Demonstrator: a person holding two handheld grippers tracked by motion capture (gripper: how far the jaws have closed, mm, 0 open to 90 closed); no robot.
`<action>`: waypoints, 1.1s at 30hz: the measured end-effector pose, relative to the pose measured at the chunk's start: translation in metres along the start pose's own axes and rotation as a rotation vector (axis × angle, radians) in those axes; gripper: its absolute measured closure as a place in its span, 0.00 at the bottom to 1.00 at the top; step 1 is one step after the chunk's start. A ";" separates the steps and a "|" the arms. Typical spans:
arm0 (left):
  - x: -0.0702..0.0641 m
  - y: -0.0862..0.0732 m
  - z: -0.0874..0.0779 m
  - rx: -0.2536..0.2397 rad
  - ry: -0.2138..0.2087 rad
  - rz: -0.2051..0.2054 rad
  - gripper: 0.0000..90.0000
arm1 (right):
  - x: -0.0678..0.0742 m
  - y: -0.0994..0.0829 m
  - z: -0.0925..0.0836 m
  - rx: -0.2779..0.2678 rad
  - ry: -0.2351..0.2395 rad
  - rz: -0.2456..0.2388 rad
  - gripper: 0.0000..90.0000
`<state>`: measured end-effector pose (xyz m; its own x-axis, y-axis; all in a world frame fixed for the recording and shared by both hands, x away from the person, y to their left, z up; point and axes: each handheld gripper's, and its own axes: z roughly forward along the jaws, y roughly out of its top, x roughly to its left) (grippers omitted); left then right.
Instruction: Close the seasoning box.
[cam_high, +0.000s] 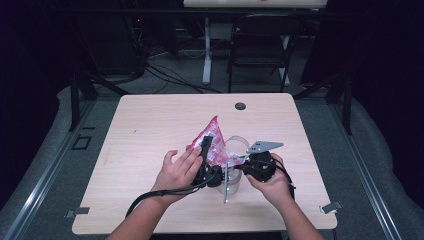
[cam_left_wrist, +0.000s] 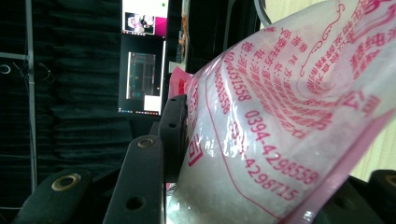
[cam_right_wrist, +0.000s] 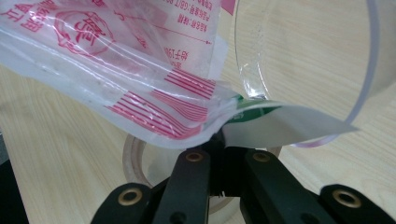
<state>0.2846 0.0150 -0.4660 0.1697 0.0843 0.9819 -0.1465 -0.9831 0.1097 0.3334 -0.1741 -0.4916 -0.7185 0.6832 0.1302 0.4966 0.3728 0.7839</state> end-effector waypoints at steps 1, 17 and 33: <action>0.000 0.000 0.000 0.000 -0.001 0.000 0.72 | 0.000 0.000 0.000 0.001 -0.001 0.003 1.00; 0.000 0.003 -0.002 -0.011 0.000 0.001 0.72 | 0.001 0.000 0.001 0.000 -0.001 0.007 1.00; 0.001 0.004 -0.003 -0.018 0.003 -0.003 0.72 | 0.001 0.000 0.001 -0.007 0.002 0.008 1.00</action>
<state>0.2815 0.0116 -0.4637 0.1667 0.0876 0.9821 -0.1635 -0.9798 0.1152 0.3331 -0.1726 -0.4923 -0.7155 0.6850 0.1375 0.4989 0.3631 0.7869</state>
